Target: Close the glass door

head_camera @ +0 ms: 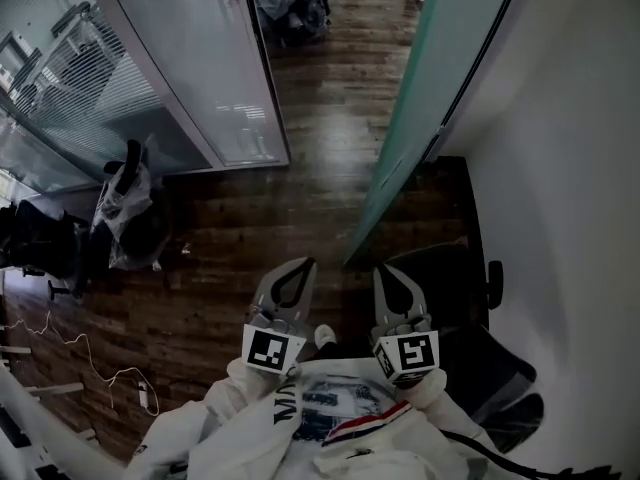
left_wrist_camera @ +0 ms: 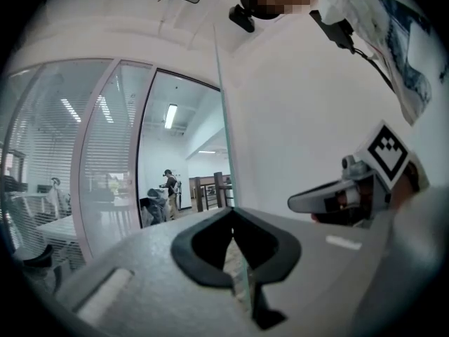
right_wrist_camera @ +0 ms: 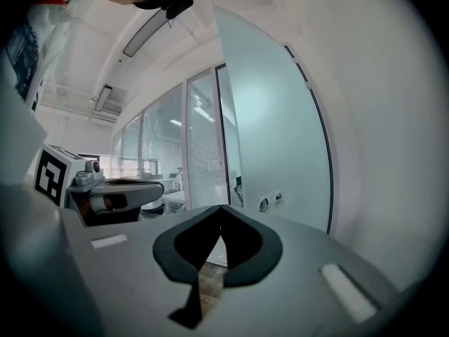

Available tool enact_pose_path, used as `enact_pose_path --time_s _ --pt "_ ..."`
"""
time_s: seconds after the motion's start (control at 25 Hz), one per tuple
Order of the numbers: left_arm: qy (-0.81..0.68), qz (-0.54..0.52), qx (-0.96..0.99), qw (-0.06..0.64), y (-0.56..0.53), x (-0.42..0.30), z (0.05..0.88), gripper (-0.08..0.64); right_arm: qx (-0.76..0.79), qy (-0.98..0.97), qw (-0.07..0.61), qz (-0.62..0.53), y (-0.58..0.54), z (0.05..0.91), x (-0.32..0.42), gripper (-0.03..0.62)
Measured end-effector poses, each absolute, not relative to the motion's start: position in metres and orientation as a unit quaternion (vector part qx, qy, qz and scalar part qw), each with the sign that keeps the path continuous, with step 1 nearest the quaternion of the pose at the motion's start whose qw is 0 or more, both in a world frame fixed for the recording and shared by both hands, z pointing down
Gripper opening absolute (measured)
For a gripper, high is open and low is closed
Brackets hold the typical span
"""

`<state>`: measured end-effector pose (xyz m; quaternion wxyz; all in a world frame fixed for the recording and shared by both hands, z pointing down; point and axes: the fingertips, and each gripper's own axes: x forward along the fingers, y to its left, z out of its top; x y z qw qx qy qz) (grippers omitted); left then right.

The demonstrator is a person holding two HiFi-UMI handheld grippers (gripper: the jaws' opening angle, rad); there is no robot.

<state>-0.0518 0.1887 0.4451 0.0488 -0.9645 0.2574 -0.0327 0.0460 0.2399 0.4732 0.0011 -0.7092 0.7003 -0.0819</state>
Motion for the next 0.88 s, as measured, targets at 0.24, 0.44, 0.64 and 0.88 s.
enact_pose_path --time_s 0.24,0.44,0.64,0.88 --pt "0.232 -0.033 -0.971 0.039 0.174 -0.026 0.449 -0.005 -0.729 0.680 0.000 -0.085 0.229 0.476 0.070 0.008" --pt "0.212 -0.040 -0.975 0.042 0.155 -0.002 0.452 -0.005 -0.742 0.665 0.003 -0.086 0.216 0.478 0.092 0.007" --pt "0.197 -0.042 -0.978 0.047 0.137 0.028 0.450 -0.005 -0.754 0.651 0.011 -0.087 0.205 0.479 0.120 0.006" --pt "0.197 -0.039 -0.978 0.057 0.119 0.057 0.446 -0.005 -0.767 0.635 0.021 -0.091 0.194 0.482 0.155 0.006"
